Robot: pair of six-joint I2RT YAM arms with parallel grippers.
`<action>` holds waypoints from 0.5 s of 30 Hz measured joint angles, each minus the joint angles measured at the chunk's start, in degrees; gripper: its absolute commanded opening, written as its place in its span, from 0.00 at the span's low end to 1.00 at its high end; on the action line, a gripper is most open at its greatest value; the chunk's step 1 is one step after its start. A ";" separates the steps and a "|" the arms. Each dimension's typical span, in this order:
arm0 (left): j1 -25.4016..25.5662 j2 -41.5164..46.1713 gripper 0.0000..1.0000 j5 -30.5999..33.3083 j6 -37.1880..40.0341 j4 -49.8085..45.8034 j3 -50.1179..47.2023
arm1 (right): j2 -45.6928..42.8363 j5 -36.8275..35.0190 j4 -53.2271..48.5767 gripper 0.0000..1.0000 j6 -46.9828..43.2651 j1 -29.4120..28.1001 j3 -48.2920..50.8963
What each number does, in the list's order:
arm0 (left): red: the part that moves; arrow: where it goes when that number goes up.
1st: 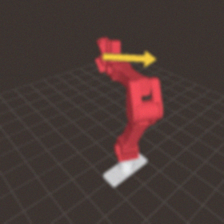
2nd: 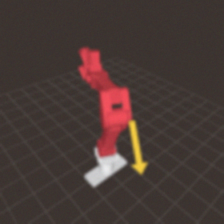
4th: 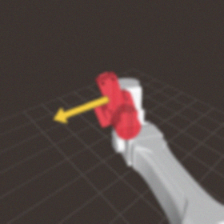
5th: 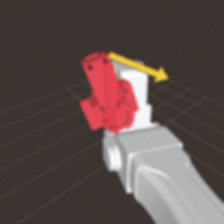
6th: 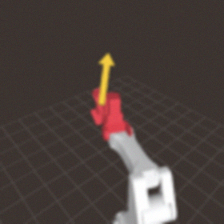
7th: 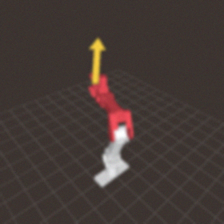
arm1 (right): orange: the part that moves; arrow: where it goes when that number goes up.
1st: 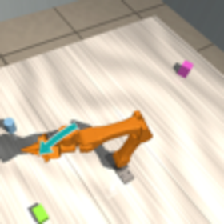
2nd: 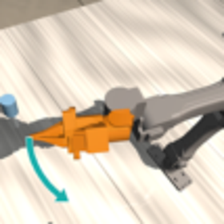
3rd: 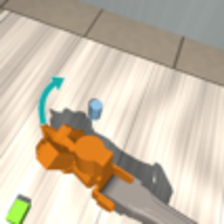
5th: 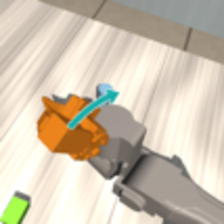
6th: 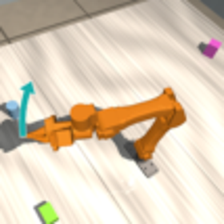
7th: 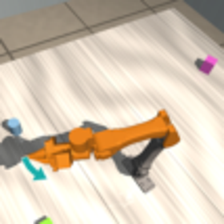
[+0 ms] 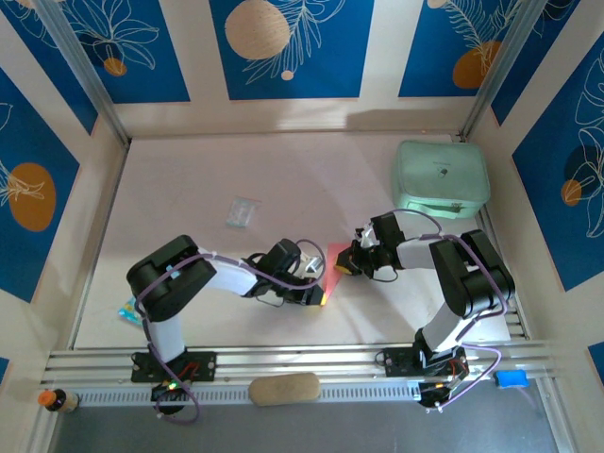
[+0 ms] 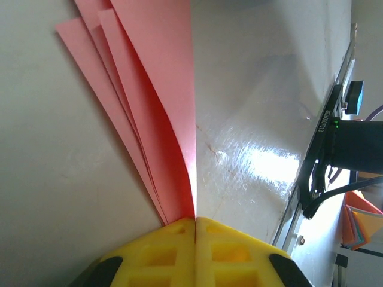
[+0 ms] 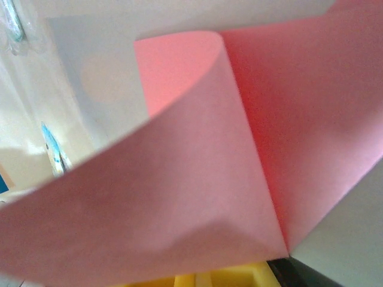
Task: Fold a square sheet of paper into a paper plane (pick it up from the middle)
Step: Fold the wing for the fifth time at the center of the table.
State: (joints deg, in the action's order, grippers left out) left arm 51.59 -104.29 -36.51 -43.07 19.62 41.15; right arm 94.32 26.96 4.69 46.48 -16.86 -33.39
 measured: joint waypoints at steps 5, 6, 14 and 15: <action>0.26 1.09 0.08 1.18 0.04 -1.27 -0.33 | 0.00 0.02 0.00 0.05 0.02 -0.04 0.00; 0.31 1.36 0.07 1.25 0.07 -1.51 -0.55 | 0.00 0.00 0.00 0.05 0.02 -0.04 0.00; 1.03 4.66 0.08 2.10 -0.09 -4.76 -2.86 | 0.00 0.00 0.02 0.05 0.02 -0.04 0.00; 1.14 5.20 0.08 2.19 -0.11 -5.33 -3.17 | 0.00 0.00 0.04 0.05 0.04 -0.04 0.00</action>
State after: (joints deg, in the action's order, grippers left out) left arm 52.73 -99.09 -34.33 -43.18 14.28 37.98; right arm 94.32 26.96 4.73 46.52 -16.91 -33.39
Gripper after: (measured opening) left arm 0.081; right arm 0.054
